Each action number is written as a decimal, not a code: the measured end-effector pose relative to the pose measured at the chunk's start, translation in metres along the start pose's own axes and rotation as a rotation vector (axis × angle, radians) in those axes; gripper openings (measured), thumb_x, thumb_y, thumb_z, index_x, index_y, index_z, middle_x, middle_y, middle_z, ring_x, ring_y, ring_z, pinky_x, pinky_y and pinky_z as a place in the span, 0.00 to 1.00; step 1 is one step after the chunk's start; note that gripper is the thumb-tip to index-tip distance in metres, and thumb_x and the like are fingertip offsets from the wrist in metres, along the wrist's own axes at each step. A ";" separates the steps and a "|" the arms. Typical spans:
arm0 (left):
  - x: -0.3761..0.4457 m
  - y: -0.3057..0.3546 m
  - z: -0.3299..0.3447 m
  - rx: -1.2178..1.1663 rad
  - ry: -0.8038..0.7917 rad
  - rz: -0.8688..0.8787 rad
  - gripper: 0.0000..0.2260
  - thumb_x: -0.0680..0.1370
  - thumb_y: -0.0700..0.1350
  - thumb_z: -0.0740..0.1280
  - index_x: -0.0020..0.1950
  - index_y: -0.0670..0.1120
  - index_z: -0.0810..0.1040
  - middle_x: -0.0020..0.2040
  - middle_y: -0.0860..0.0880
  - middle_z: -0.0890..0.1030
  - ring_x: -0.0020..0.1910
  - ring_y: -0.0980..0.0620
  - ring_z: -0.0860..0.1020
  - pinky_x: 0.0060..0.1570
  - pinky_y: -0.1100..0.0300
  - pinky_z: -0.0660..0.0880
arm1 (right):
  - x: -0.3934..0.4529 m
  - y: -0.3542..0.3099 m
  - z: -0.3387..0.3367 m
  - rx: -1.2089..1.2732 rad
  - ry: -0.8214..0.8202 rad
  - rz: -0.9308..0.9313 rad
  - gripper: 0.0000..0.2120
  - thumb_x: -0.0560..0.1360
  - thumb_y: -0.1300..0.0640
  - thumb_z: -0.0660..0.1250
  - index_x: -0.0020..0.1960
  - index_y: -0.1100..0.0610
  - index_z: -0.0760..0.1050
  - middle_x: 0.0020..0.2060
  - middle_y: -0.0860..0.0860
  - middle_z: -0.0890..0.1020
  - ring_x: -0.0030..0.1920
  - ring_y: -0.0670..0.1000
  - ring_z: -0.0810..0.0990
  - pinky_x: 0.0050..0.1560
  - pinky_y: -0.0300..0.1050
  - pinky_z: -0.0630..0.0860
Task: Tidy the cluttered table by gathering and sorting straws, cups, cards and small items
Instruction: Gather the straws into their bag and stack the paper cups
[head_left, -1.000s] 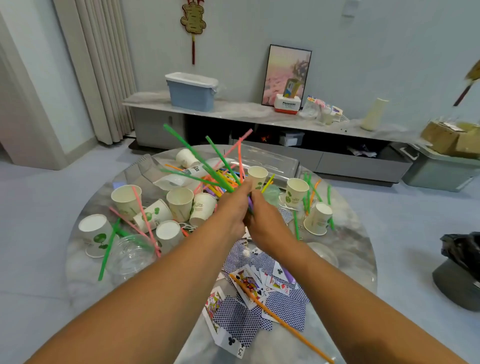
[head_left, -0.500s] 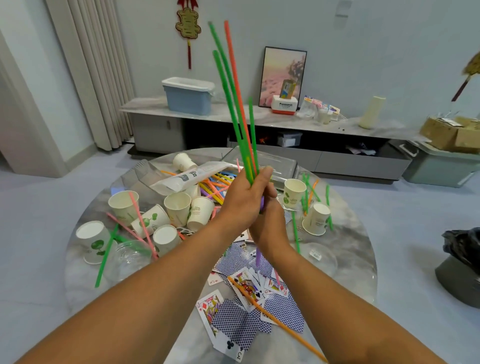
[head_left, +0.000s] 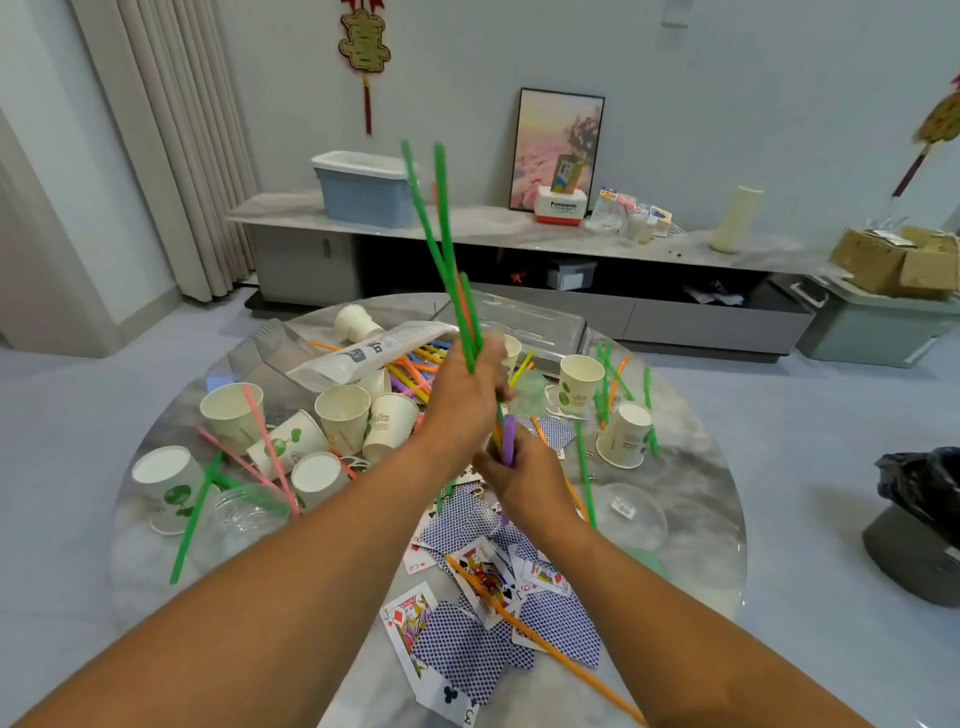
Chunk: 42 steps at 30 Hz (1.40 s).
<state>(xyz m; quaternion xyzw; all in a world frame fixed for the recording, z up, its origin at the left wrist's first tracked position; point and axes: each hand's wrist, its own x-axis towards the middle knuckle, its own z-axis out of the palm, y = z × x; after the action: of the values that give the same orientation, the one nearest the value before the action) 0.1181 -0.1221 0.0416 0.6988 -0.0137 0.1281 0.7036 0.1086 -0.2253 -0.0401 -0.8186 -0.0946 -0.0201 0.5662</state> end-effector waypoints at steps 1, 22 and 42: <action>0.008 0.010 -0.003 -0.038 0.029 0.026 0.14 0.86 0.53 0.57 0.50 0.43 0.72 0.33 0.47 0.71 0.32 0.54 0.73 0.38 0.62 0.75 | 0.002 -0.002 0.000 -0.016 0.000 -0.017 0.15 0.78 0.49 0.71 0.38 0.47 0.69 0.31 0.48 0.73 0.35 0.52 0.71 0.42 0.60 0.77; 0.067 0.045 -0.045 -0.113 0.264 0.106 0.07 0.84 0.49 0.61 0.48 0.51 0.74 0.38 0.52 0.77 0.32 0.55 0.70 0.40 0.54 0.70 | 0.022 0.012 -0.012 -0.466 0.115 -0.006 0.17 0.82 0.57 0.58 0.70 0.52 0.71 0.69 0.50 0.71 0.73 0.55 0.66 0.76 0.57 0.57; 0.053 0.029 -0.025 -0.136 -0.137 0.034 0.10 0.82 0.52 0.66 0.53 0.46 0.77 0.42 0.53 0.84 0.40 0.54 0.82 0.44 0.58 0.81 | 0.032 -0.038 0.029 0.147 0.160 -0.256 0.19 0.80 0.39 0.64 0.67 0.46 0.69 0.47 0.38 0.78 0.43 0.39 0.77 0.40 0.30 0.72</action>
<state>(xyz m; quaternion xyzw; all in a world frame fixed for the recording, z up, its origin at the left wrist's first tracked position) 0.1594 -0.0891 0.0804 0.6563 -0.0823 0.0907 0.7445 0.1316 -0.1810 -0.0111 -0.7519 -0.1542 -0.1501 0.6231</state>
